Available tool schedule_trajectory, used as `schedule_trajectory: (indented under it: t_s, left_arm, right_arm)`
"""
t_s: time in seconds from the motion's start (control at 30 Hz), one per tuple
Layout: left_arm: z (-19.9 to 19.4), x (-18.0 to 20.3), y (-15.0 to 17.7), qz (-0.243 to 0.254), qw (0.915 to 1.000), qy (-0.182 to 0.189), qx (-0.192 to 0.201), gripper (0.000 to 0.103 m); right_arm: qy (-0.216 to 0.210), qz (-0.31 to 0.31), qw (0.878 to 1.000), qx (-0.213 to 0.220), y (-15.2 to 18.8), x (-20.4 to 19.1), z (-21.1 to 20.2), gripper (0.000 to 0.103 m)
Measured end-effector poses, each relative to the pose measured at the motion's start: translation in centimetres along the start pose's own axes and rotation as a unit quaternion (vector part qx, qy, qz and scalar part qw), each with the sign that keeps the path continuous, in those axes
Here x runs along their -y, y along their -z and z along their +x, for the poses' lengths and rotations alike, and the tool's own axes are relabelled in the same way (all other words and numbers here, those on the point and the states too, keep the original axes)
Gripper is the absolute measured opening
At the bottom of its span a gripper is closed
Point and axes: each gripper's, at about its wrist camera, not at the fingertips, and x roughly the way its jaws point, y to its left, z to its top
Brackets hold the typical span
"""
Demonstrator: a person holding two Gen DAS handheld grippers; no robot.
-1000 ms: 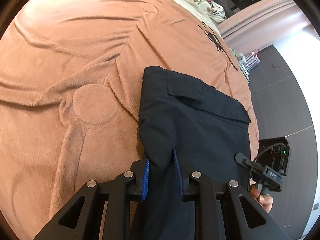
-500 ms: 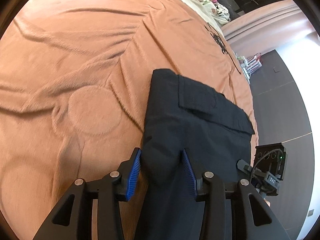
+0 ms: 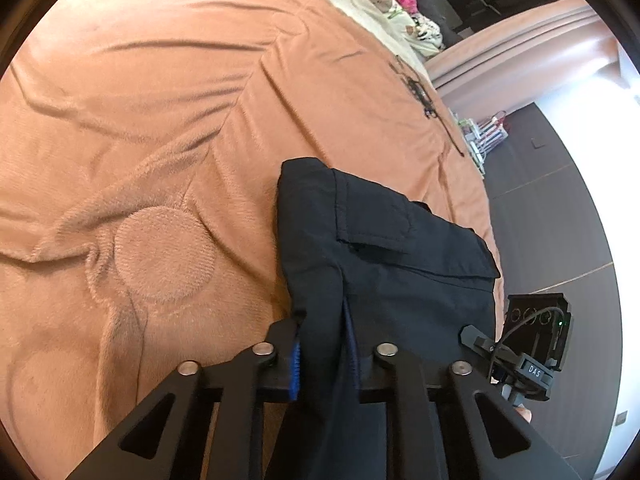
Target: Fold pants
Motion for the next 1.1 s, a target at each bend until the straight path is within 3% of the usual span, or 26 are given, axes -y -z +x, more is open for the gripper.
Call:
schedule_trajectory:
  t_s: [0.5, 1.1]
  left_arm:
    - [-6.4, 3.0, 1.1, 0.032, 0.9978, 0.022, 0.054, 0.014]
    - [-17.9, 5.5, 2.7, 0.061, 0.9865, 0.029, 0.149, 0.014]
  right_arm:
    - [0.001, -0.062, 0.997, 0.044, 2.9, -6.4, -2.9, 0.024]
    - [-0.015, -0.137, 0.987, 0.087, 6.5, -15.1, -5.6, 0.024]
